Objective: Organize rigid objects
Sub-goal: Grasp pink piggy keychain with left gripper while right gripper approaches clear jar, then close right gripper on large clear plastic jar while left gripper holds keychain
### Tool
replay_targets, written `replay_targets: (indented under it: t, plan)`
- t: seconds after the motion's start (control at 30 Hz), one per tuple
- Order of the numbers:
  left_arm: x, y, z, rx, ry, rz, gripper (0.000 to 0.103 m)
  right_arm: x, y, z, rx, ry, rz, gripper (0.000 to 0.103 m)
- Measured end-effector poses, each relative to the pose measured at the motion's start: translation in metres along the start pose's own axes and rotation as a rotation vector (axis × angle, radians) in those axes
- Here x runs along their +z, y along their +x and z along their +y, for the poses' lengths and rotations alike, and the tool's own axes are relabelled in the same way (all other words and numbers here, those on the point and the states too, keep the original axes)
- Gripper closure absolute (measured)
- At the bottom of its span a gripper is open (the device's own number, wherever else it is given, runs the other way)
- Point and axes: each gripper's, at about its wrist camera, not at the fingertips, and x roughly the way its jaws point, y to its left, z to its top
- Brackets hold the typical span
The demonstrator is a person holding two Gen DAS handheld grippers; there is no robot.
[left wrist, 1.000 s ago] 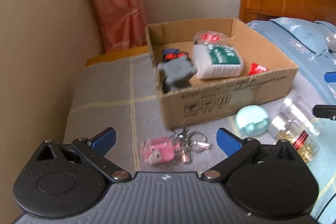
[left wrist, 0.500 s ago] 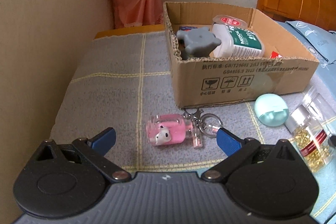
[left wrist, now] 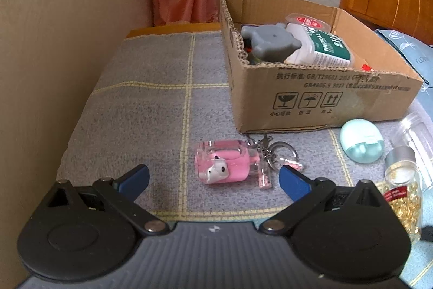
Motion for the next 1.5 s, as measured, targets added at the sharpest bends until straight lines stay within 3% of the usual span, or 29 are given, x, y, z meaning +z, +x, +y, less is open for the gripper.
replay_targets:
  t: [0.17,0.37,0.53,0.6,0.7,1.1,1.23,1.33,1.4,1.5]
  plan:
    - [0.000,0.003,0.002,-0.004,-0.003,-0.004,0.001,-0.004,-0.004,0.009,0.104,0.017,0.022,0.001]
    - [0.004,0.009,0.007,-0.018,-0.065,0.000,0.005,-0.003,-0.012,0.016,0.103,-0.034,0.013,0.001]
    - [0.008,0.011,0.005,-0.028,-0.086,-0.013,0.024,0.002,-0.015,0.005,0.078,-0.028,-0.003,0.001]
    - [0.006,0.008,0.000,-0.029,-0.059,-0.024,0.041,0.004,-0.016,0.002,0.068,-0.025,-0.009,0.001]
    - [0.006,0.005,-0.003,-0.037,-0.027,-0.030,0.049,0.007,-0.019,-0.004,0.054,-0.035,-0.028,0.001]
    - [-0.015,-0.016,0.011,-0.053,-0.021,-0.011,0.050,0.030,-0.008,-0.041,0.059,-0.072,-0.094,0.000]
    - [-0.026,-0.025,0.015,-0.070,-0.016,-0.007,0.049,0.040,0.008,-0.052,0.105,-0.077,-0.081,0.000]
    - [-0.030,-0.027,0.015,-0.073,-0.015,-0.012,0.039,0.046,0.023,-0.057,0.133,-0.077,-0.053,0.000]
    - [-0.031,-0.027,0.015,-0.074,-0.029,-0.008,0.021,0.046,0.030,-0.060,0.156,-0.065,-0.028,0.000]
    - [-0.033,-0.026,0.017,-0.076,-0.049,-0.005,0.018,0.042,0.028,-0.064,0.199,-0.019,-0.013,0.000]
